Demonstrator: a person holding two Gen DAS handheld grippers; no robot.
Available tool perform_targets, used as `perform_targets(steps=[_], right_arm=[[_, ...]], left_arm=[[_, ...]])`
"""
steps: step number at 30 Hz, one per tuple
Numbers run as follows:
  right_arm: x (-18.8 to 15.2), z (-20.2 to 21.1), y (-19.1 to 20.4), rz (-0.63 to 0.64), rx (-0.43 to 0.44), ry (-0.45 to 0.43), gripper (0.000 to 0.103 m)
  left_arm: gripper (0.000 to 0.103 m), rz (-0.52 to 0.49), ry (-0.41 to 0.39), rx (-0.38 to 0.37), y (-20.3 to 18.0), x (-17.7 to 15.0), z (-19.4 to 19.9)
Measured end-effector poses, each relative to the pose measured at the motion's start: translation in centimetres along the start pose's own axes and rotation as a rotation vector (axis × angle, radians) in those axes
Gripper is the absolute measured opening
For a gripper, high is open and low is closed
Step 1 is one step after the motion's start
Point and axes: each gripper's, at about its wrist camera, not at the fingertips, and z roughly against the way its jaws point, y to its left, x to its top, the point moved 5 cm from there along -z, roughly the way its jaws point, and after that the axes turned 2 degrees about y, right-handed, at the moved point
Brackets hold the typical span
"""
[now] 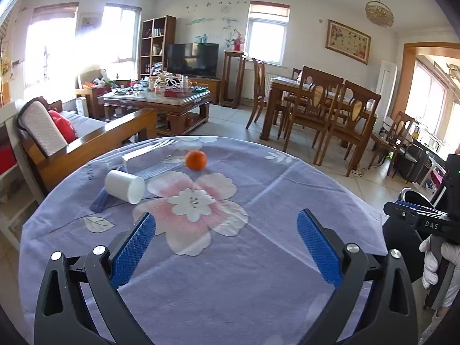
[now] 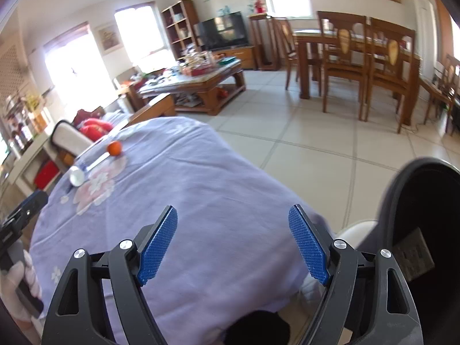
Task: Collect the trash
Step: 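Move both open grippers back over the table toward the remaining items, then grasp the white paper cup with the left gripper while the right gripper grasps the orange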
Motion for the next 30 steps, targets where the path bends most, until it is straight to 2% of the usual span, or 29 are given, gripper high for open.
perform_targets(steps=[9,14,20,30], right_arm=[[2.1,-5.0,9.6,0.14,0.079,0.049,0.083],[3.1,-7.2,13.2,0.214,0.09,0.066,0.083],[4.6,-10.0,16.9,0.293,0.103,0.089,0.083],[7.5,-15.7,22.6,0.457,0.122,0.141,0.083]], left_arm=[[0.098,0.057,0.012,0.06,6.3,0.3,-0.6],[0.098,0.116,0.031,0.07,10.2,0.6,-1.6],[0.098,0.131,0.068,0.069,12.7,1.0,-3.1],[0.098,-0.006,0.179,0.062,13.6,2.2,-7.7]])
